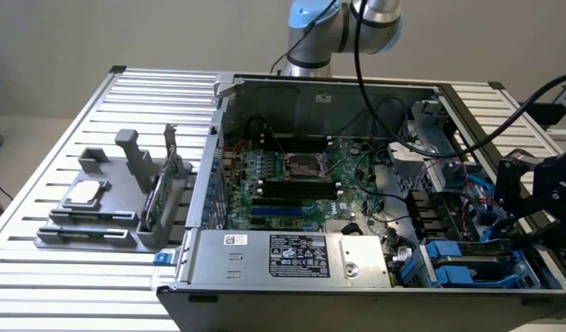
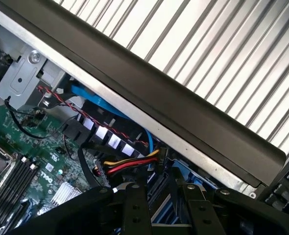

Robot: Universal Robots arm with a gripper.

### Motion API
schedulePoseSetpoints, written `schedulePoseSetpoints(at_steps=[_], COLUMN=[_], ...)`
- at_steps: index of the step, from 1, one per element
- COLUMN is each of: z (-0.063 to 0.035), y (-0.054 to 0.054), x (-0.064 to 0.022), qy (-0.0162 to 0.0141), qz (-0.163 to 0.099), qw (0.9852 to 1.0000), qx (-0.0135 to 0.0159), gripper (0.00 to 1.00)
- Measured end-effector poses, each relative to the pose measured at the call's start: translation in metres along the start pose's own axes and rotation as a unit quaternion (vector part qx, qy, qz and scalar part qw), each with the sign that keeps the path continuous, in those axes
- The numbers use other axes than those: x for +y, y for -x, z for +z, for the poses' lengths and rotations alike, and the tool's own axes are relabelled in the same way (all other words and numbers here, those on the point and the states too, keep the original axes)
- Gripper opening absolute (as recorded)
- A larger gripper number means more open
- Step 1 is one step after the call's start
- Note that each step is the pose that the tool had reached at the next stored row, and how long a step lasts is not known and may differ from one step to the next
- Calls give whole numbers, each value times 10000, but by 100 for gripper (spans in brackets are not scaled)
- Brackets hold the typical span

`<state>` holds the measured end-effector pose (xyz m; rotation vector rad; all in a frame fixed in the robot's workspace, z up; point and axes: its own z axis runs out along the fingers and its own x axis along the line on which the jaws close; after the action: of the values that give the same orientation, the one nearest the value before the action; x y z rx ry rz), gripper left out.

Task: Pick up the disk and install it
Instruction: 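Insert the first disk wire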

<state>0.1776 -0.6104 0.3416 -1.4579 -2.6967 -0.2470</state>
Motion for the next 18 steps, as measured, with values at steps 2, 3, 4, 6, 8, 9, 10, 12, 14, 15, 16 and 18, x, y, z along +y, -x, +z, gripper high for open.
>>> schedulePoseSetpoints(at_steps=[2, 3, 4, 6, 8, 9, 10, 12, 14, 15, 16, 18], z=[7, 11, 15, 21, 25, 28, 30, 33, 35, 37, 38, 42], y=[3, 4, 5, 7, 9, 10, 10, 12, 13, 14, 15, 16], x=[2, 3, 3, 5, 6, 6, 6, 8, 9, 10, 10, 12], qy=[11, 16, 21, 29, 36, 39, 41, 44, 46, 48, 48, 51], qz=[35, 52, 66, 88, 106, 114, 122, 137, 153, 161, 169, 185], qw=[10000, 10000, 10000, 10000, 9999, 9999, 9999, 9999, 9999, 9999, 9998, 9998], qx=[5, 8, 11, 17, 21, 23, 24, 24, 23, 22, 22, 22], gripper=[33, 33, 33, 33, 33, 33, 33, 33, 33, 33, 33, 24])
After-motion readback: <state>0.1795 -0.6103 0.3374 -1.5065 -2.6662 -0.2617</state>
